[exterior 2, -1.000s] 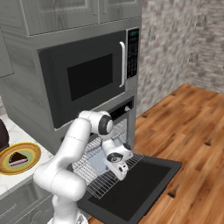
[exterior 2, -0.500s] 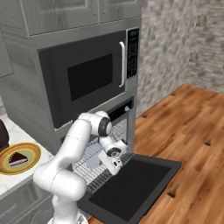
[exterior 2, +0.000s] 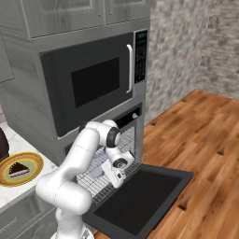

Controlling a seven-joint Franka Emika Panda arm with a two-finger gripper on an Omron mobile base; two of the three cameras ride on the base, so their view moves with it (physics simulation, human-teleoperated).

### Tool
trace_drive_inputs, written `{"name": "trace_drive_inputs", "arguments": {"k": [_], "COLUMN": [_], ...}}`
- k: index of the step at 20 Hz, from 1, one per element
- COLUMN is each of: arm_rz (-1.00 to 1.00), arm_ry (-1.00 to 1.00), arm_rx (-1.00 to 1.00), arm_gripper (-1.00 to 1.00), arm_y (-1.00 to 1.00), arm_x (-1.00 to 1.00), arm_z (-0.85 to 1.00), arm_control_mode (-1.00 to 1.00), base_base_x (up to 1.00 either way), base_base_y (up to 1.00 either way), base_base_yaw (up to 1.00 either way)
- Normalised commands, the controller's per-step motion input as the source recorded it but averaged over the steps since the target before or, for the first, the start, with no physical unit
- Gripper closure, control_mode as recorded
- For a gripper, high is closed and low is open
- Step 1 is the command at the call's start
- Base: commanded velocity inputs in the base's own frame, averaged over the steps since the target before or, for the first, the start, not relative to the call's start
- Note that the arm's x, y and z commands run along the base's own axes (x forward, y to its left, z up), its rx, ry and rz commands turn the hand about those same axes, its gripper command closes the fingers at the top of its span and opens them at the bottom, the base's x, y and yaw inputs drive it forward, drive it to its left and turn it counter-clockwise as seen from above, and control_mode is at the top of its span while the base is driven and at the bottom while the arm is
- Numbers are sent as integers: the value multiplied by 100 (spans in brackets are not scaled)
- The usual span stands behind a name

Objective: Take the baked cake out of the oven and place it on the plate for cooling. Then close the oven door.

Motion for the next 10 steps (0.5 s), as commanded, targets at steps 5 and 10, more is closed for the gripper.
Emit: {"name": "trace_drive_inputs", "arguments": {"k": [5,10], "arm_rz": [0,0], "arm_ry": [9,1], "arm_rx": [9,6], "arm_gripper": [-100,-100], "arm_y": [88,68], "arm_x": [51,34], "arm_z": [-4,1], "arm_control_mode": [-100,-100], "base_base_x": [0,0], "base_base_y": [0,0], "base_base_yaw": [0,0]}}
